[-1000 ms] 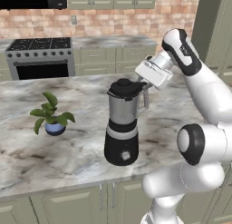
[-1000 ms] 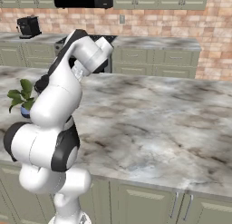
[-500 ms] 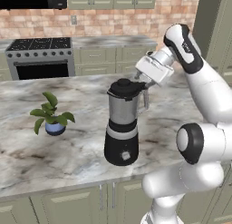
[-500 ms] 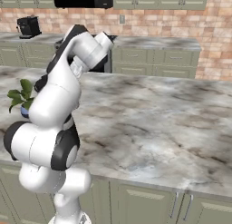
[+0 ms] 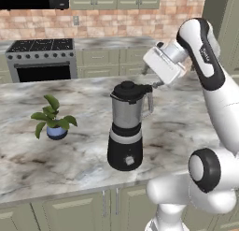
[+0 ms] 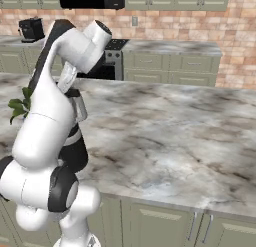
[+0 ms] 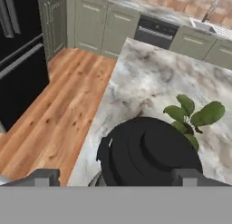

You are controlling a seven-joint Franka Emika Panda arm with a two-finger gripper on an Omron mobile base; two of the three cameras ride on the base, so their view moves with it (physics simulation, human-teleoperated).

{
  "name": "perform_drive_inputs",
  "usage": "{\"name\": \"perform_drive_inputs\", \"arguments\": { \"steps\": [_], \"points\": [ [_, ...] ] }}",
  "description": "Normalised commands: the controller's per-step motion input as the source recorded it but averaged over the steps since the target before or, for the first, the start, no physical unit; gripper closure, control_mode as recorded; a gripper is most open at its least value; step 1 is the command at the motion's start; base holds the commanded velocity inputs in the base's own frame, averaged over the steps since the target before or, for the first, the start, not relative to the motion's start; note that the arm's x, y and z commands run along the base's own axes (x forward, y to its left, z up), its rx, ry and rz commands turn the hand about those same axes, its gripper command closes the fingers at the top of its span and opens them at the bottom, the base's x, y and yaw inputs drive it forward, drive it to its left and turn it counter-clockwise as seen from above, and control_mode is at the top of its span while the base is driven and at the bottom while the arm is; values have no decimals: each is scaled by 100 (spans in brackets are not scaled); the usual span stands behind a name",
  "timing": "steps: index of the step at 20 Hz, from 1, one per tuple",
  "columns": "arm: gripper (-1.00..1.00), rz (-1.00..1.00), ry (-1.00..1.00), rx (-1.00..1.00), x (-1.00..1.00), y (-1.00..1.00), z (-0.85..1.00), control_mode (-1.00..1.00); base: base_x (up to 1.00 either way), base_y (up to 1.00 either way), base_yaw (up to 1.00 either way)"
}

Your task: Open the blender lid, put the banana in the blender, close the lid, and start the blender.

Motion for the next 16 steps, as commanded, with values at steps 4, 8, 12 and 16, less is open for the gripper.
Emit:
{"name": "perform_drive_inputs", "arguments": {
  "steps": [4, 8, 12, 16],
  "points": [
    [-100, -53, -34, -10, -100, 52, -84, -100, 0, 0, 0],
    [-100, -63, -27, -5, -90, 51, -61, -100, 0, 0, 0],
    [-100, -73, -21, 0, -73, 53, -42, -100, 0, 0, 0],
    [-100, -80, -10, 0, -61, 27, -36, -100, 0, 0, 0]
  ]
}}
